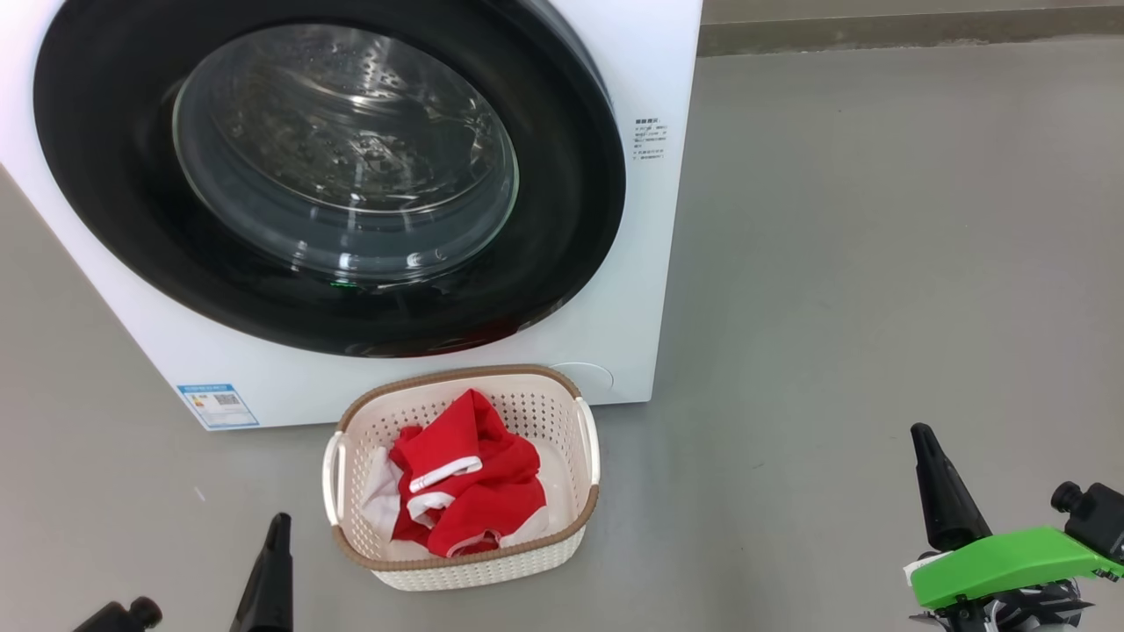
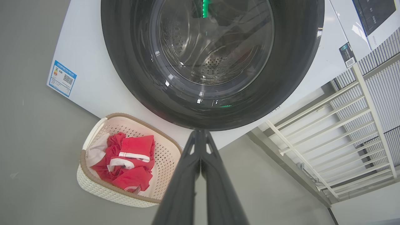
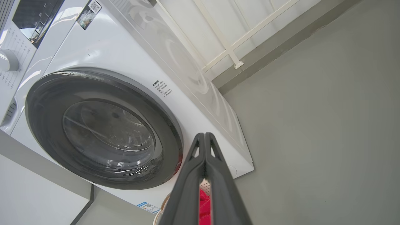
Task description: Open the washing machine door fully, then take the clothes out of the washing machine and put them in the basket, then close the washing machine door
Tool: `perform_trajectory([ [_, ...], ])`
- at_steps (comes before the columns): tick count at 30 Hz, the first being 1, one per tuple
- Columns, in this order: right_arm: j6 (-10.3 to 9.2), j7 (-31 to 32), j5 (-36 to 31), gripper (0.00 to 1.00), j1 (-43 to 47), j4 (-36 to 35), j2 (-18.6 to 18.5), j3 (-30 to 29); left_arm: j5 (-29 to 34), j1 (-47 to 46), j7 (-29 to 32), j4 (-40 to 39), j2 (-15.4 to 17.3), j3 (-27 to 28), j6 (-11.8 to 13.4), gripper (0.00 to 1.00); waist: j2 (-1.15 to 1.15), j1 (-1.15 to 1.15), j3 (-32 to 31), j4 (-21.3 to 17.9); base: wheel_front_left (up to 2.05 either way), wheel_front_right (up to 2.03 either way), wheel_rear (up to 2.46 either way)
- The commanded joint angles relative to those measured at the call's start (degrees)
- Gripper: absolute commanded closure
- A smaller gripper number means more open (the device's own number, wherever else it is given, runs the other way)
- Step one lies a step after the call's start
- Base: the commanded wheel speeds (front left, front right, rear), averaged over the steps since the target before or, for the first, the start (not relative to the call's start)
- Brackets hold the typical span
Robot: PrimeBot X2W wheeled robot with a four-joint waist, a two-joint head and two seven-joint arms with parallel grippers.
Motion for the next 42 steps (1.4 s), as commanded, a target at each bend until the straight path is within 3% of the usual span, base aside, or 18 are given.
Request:
perform_trajectory([
  [1, -0.09, 0.4, 2.4, 1.00, -2.9, -1.3, -0.8, 0.2, -1.7, -2.8, 0.7, -1.0, 0.5, 1.4, -0.9, 1.00, 0.00, -0.01, 0.0, 0.0, 0.00, 0.00, 0.00],
  [42, -0.16, 7.2, 28.5, 1.00, -4.1, -0.6, -1.2, -0.9, -25.5, -5.8, 7.3, 2.3, 0.2, 4.0, -3.3, 1.00, 0.00, -0.01, 0.0, 0.9, 0.00, 0.00, 0.00],
])
